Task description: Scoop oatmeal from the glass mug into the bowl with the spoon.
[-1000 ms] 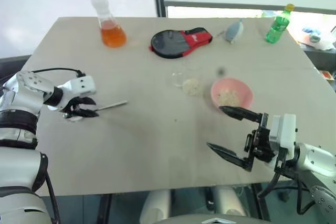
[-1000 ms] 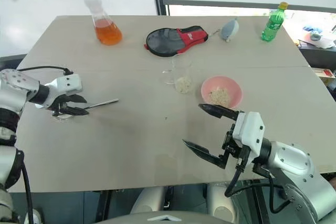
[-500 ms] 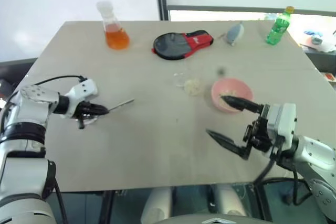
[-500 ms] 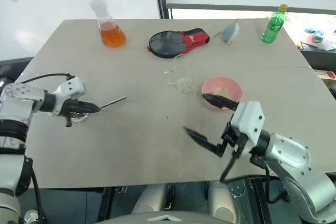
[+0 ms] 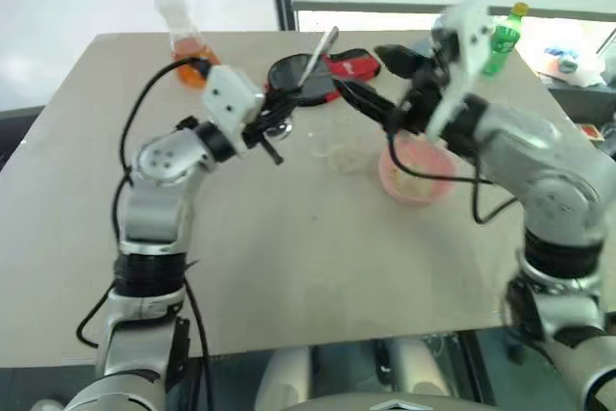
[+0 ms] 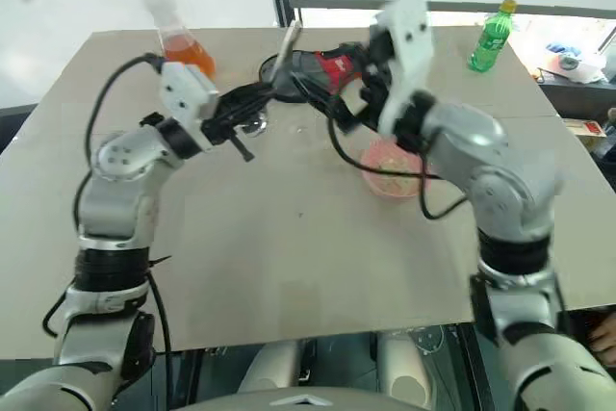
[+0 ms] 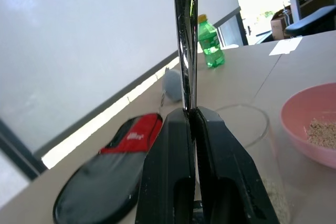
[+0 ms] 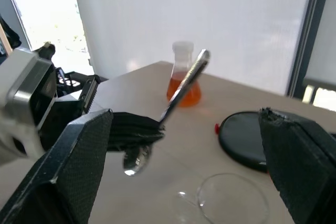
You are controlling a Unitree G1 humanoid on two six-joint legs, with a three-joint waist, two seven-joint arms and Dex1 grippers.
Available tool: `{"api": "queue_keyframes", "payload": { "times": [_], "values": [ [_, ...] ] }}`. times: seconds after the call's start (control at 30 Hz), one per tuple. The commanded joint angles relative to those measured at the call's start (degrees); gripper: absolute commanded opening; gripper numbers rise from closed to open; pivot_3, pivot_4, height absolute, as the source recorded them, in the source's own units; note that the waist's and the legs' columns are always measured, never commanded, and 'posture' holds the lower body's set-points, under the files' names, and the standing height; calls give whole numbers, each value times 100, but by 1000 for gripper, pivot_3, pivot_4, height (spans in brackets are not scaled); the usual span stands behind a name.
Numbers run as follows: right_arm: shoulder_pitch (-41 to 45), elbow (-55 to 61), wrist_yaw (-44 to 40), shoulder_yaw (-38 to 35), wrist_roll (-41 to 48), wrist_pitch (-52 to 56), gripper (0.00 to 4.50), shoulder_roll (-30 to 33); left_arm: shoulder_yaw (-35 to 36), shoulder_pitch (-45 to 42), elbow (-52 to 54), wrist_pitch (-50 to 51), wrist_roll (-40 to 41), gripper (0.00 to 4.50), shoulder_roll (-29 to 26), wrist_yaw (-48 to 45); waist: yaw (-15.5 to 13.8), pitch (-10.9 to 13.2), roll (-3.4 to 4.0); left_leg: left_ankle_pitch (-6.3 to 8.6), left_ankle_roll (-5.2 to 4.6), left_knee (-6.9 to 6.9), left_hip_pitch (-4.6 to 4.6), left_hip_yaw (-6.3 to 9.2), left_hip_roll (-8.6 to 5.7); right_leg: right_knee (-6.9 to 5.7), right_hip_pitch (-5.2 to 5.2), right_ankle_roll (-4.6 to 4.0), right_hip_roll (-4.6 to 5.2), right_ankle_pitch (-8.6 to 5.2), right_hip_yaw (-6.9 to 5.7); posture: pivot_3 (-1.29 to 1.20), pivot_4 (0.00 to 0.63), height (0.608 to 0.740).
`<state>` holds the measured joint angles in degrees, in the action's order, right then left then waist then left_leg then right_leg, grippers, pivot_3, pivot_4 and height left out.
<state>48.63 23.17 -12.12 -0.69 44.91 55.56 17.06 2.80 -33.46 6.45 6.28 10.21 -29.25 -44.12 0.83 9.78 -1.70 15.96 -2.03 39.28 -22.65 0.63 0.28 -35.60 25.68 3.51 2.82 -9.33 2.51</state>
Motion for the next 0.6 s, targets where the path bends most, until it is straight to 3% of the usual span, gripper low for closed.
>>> {"api": "queue_keyframes", "payload": {
  "times": [0.03, 0.17, 0.27, 0.5, 0.53, 0.6],
  "values": [
    [316, -267, 315, -184, 106, 252, 4500, -278, 49, -187, -247, -746, -148, 32, -9, 109, 0, 0, 4, 0, 0, -3, 0, -1, -1, 0, 0, 0, 2, 0, 0, 0, 150, 740],
    [456, -502, 470, -235, 41, 287, 4500, -516, -69, -241, -463, -1213, -67, 32, 15, -70, -2, 1, 5, 0, 0, -4, -10, -2, -4, 11, 2, 2, 7, 1, -1, 0, 150, 740],
    [511, -615, 532, -367, 120, 272, 3711, -641, -158, -184, -591, -1476, -72, 0, -37, -243, -1, 1, 5, 0, 0, -4, -12, -2, -5, 16, 2, 3, 8, 1, -3, 0, 150, 740],
    [519, -553, 565, -566, 352, 425, 399, -715, -185, -200, -739, -1684, -62, 0, -75, -415, 17, 3, 8, 0, 0, -4, -8, 1, -3, 8, 2, 3, 5, 1, -4, 0, 150, 740],
    [517, -547, 579, -576, 378, 448, 98, -714, -194, -205, -749, -1698, -67, 0, -73, -423, 21, 5, 11, 0, 0, -4, -8, 1, -3, 7, 2, 3, 5, 1, -4, 0, 150, 740],
    [509, -533, 603, -597, 455, 516, 98, -718, -215, -225, -759, -1704, -60, 0, -68, -420, 23, 6, 14, 0, 0, -4, -6, 1, -2, 2, 2, 3, 4, 1, -4, 0, 150, 740]
  ]
}}
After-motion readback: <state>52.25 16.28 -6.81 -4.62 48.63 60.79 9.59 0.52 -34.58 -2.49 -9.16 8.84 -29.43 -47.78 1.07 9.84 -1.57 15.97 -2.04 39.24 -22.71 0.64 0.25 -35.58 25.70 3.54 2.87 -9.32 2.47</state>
